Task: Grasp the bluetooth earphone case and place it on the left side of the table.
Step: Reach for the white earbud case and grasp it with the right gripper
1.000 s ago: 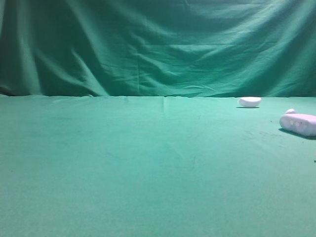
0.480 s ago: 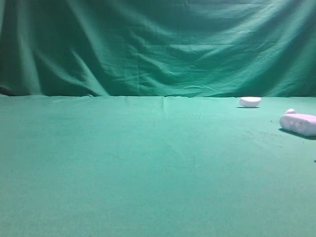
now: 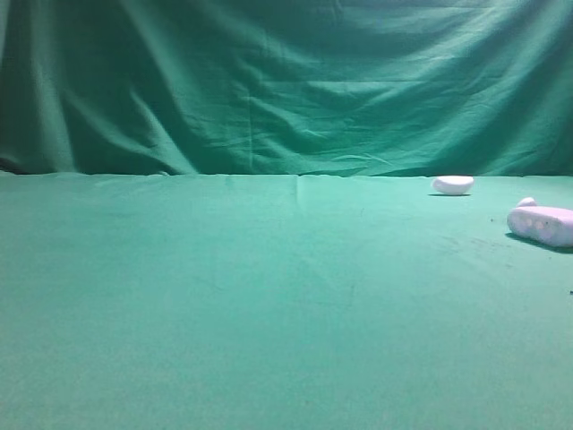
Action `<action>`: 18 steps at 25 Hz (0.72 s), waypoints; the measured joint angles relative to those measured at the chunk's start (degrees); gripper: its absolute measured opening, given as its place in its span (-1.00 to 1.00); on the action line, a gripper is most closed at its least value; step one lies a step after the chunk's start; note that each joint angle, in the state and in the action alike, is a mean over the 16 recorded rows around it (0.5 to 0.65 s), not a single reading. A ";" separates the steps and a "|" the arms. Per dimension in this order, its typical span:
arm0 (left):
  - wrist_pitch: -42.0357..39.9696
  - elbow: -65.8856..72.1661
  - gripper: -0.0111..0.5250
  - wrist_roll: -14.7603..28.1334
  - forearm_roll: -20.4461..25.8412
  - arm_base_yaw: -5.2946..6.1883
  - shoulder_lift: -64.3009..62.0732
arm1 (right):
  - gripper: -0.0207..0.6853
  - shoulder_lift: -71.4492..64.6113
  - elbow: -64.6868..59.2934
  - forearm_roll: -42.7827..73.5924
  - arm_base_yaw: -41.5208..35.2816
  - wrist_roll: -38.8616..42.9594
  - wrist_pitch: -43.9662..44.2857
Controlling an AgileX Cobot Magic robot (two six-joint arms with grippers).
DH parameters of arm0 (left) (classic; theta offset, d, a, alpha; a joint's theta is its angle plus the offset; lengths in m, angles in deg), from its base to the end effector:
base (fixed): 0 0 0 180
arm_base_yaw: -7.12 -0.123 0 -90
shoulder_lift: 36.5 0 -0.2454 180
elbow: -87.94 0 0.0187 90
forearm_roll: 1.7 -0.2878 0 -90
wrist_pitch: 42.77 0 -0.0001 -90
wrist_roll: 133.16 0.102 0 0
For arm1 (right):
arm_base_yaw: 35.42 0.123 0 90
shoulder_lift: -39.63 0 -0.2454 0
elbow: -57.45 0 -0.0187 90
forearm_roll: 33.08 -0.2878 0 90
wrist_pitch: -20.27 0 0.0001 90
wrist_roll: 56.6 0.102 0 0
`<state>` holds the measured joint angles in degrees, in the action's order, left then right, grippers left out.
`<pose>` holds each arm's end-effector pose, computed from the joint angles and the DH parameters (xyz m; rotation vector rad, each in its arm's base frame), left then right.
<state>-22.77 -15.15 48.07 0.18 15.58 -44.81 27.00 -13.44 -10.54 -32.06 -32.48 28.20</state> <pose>0.1391 -0.0219 0.1742 0.1348 1.8330 -0.1205 0.1463 0.0031 0.2261 0.0194 1.5856 0.0280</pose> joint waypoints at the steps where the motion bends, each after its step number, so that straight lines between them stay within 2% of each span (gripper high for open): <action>1: 0.00 0.00 -0.96 0.00 0.00 0.00 0.00 | -0.94 -1.43 1.70 -0.02 0.00 0.30 1.34; 8: 0.00 0.00 -0.96 0.00 0.00 0.00 0.00 | -0.94 -16.25 15.31 -3.15 0.13 -1.00 19.75; 13: 0.00 0.00 -0.96 0.00 0.00 0.00 0.00 | -0.94 -30.65 24.07 -10.48 1.84 -9.85 31.37; 18: 0.00 0.00 -0.96 0.00 0.00 0.00 0.00 | -0.93 -45.19 30.08 -18.16 5.80 -20.88 34.99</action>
<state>-22.77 -15.15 48.07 0.18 15.58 -44.81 -18.19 16.64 -28.69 -26.26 -53.36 63.19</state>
